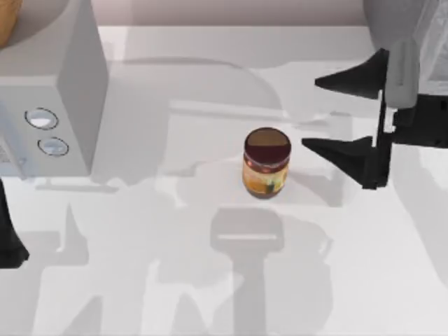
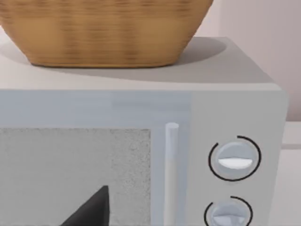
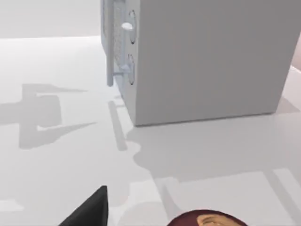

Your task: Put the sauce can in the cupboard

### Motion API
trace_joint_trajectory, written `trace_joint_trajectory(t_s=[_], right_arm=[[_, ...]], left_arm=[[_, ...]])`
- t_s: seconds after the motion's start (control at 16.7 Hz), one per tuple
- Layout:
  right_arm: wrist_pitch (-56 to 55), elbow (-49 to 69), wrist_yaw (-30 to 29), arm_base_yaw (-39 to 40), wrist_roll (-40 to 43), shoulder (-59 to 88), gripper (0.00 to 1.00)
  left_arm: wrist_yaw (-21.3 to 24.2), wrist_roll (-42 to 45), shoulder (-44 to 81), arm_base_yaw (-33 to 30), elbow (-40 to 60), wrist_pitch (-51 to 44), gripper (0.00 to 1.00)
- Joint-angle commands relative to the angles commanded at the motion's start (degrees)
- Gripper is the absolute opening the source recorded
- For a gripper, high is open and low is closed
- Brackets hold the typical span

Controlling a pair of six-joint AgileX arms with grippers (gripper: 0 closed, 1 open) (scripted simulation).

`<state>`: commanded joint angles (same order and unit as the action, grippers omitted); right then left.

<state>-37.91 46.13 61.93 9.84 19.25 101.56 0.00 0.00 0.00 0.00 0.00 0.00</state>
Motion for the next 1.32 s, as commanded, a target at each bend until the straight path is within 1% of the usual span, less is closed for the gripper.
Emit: trace_joint_trajectory(t_s=[0.3, 0.48, 0.6, 1.02, 1.32], right_arm=[[-6.43, 9.73, 9.9, -0.91, 4.02, 24.14, 1.0], [-9.29, 13.97, 13.97, -0.91, 5.91, 32.37, 1.0], [-10.32, 15.47, 15.4, -0.81, 6.61, 34.87, 1.0], [-10.56, 15.6, 15.47, -0.57, 6.53, 35.23, 1.0], [-16.97, 17.81, 11.65, 3.52, 0.33, 37.63, 1.0]], left_arm=[[0.0, 0.0, 0.0, 0.0, 0.0, 0.0, 1.0], [0.0, 0.0, 0.0, 0.0, 0.0, 0.0, 1.0], [0.0, 0.0, 0.0, 0.0, 0.0, 0.0, 1.0], [0.0, 0.0, 0.0, 0.0, 0.0, 0.0, 1.0], [0.0, 0.0, 0.0, 0.0, 0.0, 0.0, 1.0]])
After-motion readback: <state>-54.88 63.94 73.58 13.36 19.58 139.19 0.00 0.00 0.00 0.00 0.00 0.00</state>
